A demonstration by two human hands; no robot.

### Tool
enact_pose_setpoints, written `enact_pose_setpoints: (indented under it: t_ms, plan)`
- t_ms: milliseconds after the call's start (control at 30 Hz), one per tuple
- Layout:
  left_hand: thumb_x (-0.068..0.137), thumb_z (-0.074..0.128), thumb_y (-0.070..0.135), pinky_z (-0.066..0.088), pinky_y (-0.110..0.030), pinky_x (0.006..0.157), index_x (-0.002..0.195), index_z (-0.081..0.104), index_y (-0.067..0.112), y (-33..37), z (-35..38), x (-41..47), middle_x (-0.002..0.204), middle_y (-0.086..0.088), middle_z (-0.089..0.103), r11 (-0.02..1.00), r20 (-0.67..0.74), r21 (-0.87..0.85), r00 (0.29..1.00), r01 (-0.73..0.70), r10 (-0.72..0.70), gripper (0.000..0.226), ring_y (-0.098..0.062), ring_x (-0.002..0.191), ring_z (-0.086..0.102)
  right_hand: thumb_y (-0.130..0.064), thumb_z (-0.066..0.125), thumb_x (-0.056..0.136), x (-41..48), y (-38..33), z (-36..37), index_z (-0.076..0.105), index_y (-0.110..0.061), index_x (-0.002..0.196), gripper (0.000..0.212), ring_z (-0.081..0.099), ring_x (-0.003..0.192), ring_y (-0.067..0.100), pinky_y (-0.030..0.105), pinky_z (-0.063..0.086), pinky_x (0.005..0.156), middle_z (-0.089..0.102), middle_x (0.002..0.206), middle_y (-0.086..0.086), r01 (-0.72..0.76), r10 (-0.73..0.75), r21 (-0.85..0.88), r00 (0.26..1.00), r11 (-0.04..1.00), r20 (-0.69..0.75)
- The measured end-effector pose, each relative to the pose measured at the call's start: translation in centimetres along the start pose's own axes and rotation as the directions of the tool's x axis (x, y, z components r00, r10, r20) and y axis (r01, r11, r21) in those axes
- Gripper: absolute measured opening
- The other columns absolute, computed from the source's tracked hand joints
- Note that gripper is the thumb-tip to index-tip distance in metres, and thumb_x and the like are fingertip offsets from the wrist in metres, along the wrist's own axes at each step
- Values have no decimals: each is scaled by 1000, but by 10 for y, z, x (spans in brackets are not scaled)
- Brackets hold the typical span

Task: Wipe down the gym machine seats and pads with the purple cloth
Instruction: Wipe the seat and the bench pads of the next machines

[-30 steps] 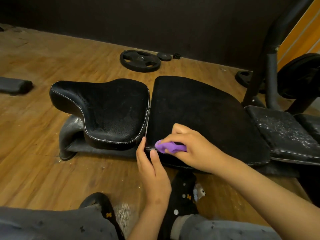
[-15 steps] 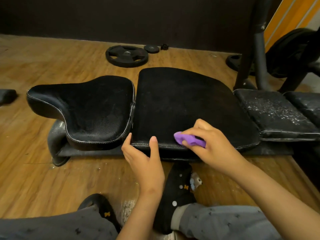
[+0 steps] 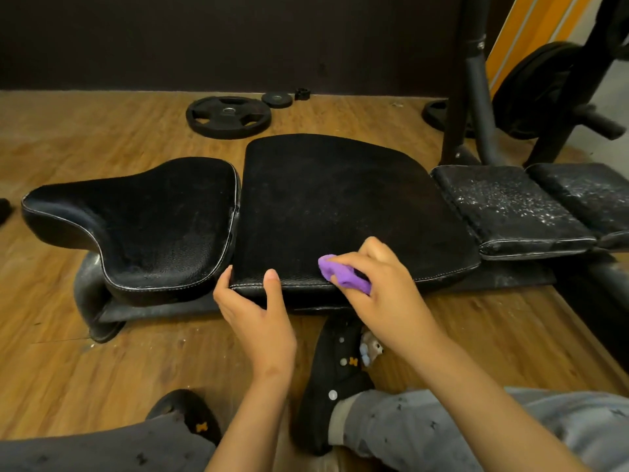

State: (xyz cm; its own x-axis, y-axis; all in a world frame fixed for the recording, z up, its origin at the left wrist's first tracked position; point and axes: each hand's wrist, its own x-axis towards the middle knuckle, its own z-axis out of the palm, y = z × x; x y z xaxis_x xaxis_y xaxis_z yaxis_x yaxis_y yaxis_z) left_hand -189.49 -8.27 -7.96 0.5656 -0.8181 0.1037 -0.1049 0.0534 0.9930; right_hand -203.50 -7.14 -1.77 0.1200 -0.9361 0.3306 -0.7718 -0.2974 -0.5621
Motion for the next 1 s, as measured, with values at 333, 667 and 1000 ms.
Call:
enact_pose_setpoints:
  t_ms: [333, 667, 1000]
  plan:
    - [93, 57, 35, 30, -28, 111, 140, 32, 15, 4, -7, 1, 141, 1, 37, 1000, 56, 4, 998, 17, -17, 56, -12, 132, 36, -9, 68, 87, -25, 64, -41, 72, -17, 104, 18, 50, 75, -1, 6, 35, 65, 44, 80, -2, -195, 200, 44, 956, 980, -215]
    - [94, 57, 36, 27, -27, 107, 144, 28, 16, 10, -14, 2, 148, -1, 32, 998, 122, 29, 990, 62, -65, 61, -16, 137, 31, -15, 64, 90, -4, 134, -82, 71, -12, 100, 13, 52, 78, 21, 27, 34, 69, 52, 90, 10, -466, 424, -81, 854, 881, -300]
    - [87, 68, 18, 28, -26, 104, 136, 38, 6, 28, -19, 9, 138, -9, 39, 925, 102, 291, 969, -245, 225, 59, -21, 132, 34, -19, 59, 94, 38, 109, -99, 62, -21, 101, 8, 62, 81, 14, 20, 49, 60, 62, 89, -2, -449, 553, 377, 799, 810, -236]
